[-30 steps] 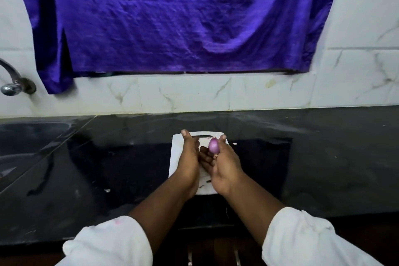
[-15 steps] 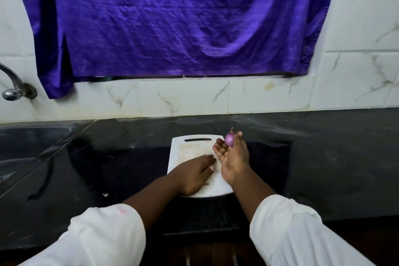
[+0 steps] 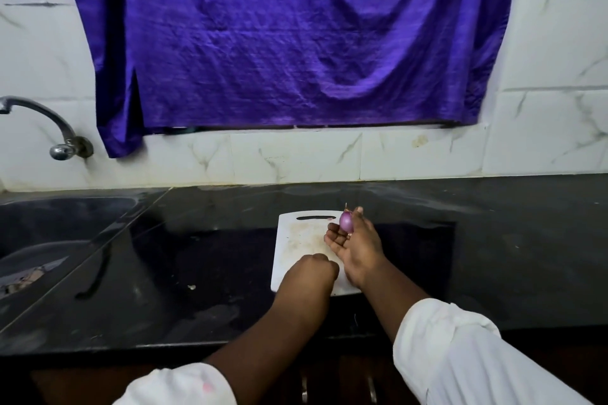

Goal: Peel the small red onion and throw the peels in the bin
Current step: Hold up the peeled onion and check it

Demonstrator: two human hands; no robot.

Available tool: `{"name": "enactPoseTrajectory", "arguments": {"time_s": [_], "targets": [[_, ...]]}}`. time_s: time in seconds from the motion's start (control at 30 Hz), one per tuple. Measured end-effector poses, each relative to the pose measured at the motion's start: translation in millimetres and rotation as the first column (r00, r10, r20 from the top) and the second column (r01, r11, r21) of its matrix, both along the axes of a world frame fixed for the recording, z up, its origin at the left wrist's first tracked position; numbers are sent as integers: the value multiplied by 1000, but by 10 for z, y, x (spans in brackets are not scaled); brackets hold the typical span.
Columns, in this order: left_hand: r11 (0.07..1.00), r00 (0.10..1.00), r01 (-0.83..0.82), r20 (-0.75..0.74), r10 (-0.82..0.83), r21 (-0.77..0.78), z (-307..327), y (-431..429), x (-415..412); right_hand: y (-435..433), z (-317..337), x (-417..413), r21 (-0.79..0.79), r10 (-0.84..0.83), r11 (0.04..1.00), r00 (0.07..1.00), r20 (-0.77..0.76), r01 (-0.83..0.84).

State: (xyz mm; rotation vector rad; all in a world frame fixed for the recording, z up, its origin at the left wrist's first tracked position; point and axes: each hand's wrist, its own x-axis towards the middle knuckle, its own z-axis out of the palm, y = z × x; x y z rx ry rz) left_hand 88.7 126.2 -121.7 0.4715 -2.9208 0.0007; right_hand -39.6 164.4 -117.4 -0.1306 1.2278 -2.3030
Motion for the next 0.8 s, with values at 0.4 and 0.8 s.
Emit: {"name": "enactPoseTrajectory", "arguments": {"time_s": [0.4,0.8], "targets": [[273,574,291,-395,717,917,-45,-72,514,119,200,852,-234,145,969,943,299,-74],[338,-32,491,-371,928,803,-330,-467,2624,-838,36,3158,-320,511,843,830,224,-433]]}}
